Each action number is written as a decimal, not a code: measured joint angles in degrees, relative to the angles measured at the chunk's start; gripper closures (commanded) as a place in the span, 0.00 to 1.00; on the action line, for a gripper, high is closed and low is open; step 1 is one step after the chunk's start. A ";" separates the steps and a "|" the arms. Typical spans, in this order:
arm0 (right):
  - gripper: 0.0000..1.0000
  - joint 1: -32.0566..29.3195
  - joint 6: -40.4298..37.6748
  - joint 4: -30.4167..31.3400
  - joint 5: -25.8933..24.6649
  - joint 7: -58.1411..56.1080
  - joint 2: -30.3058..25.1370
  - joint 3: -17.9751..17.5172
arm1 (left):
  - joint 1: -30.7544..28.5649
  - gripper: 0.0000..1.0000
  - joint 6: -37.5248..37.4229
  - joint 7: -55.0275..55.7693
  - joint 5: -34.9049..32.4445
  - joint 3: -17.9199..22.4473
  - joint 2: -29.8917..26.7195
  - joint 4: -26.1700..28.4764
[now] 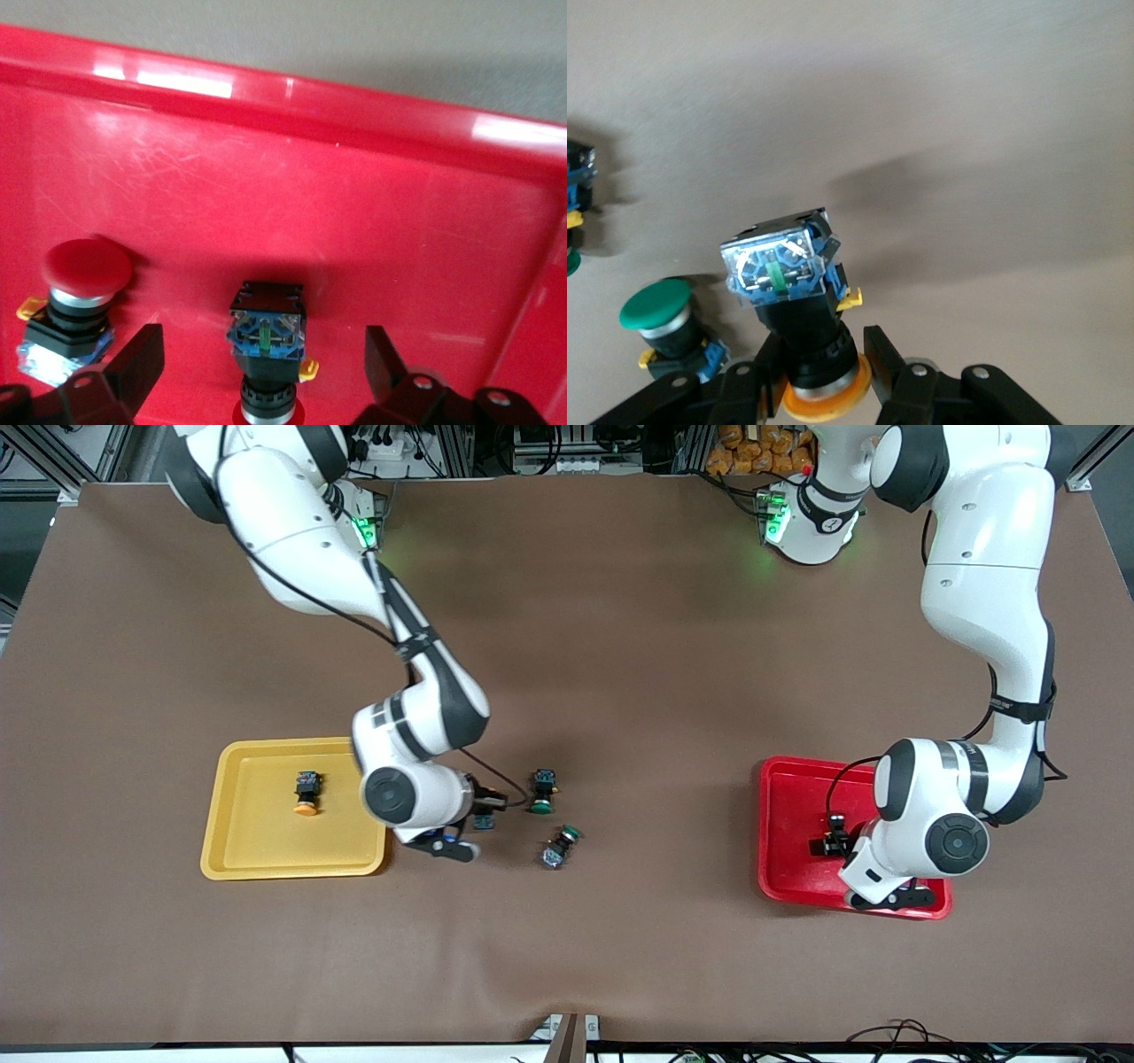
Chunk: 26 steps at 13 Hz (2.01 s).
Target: Place red and yellow buttons in trays
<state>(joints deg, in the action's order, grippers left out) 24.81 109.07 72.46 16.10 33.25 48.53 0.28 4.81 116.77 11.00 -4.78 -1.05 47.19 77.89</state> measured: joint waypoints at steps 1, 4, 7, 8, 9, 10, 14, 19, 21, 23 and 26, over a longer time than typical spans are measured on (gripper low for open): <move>1.00 -1.92 -2.96 -1.07 -0.03 -0.77 -0.65 0.07 | -0.04 0.00 -0.58 0.00 0.00 0.00 -0.97 -0.07; 1.00 -8.82 -10.92 -1.45 -0.42 -10.32 -3.22 0.68 | -0.35 0.00 -3.66 0.08 0.00 0.01 -5.36 -0.18; 1.00 -14.13 -12.60 0.74 -3.00 -17.60 -3.58 1.27 | -2.10 0.00 -7.41 -0.21 0.00 -0.02 -10.18 -0.13; 1.00 -14.87 -12.42 1.91 -4.06 -19.21 -3.56 1.43 | -2.58 0.00 -8.79 -0.32 0.02 -0.05 -11.85 -0.12; 1.00 -15.50 -12.14 2.90 -4.52 -20.86 -3.51 1.58 | -2.73 0.00 -10.46 -0.33 0.05 -0.09 -13.61 -0.11; 1.00 -16.22 -11.85 3.59 -4.83 -22.49 -3.48 1.67 | -2.74 0.00 -12.29 -0.33 0.06 -0.18 -15.50 -0.11; 0.00 -19.55 -9.94 5.69 -4.89 -26.04 -3.33 1.77 | -3.59 0.00 -20.38 -2.91 1.14 -0.32 -24.02 0.03; 0.00 -19.14 -8.37 5.82 -4.89 -26.10 -3.50 0.92 | -5.55 0.00 -26.62 -4.40 1.98 -0.70 -31.80 0.52; 0.00 -19.08 -8.74 2.94 -4.89 -26.10 -3.99 0.70 | -6.00 0.00 -29.65 -5.19 2.03 -1.18 -35.08 0.61; 0.00 -19.14 -12.93 -2.05 -4.91 -26.10 -4.72 0.84 | -5.87 0.00 -31.54 -5.34 2.23 -1.64 -38.49 1.23; 0.00 -19.69 -18.91 -9.36 -5.31 -26.10 -6.16 1.43 | -4.37 0.00 -32.38 -5.55 2.61 -1.27 -43.94 4.40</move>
<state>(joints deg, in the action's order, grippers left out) 5.13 90.16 63.10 10.79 7.15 42.37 1.71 0.44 84.39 5.45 -2.17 -2.32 3.25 82.29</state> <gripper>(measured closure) 0.000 0.000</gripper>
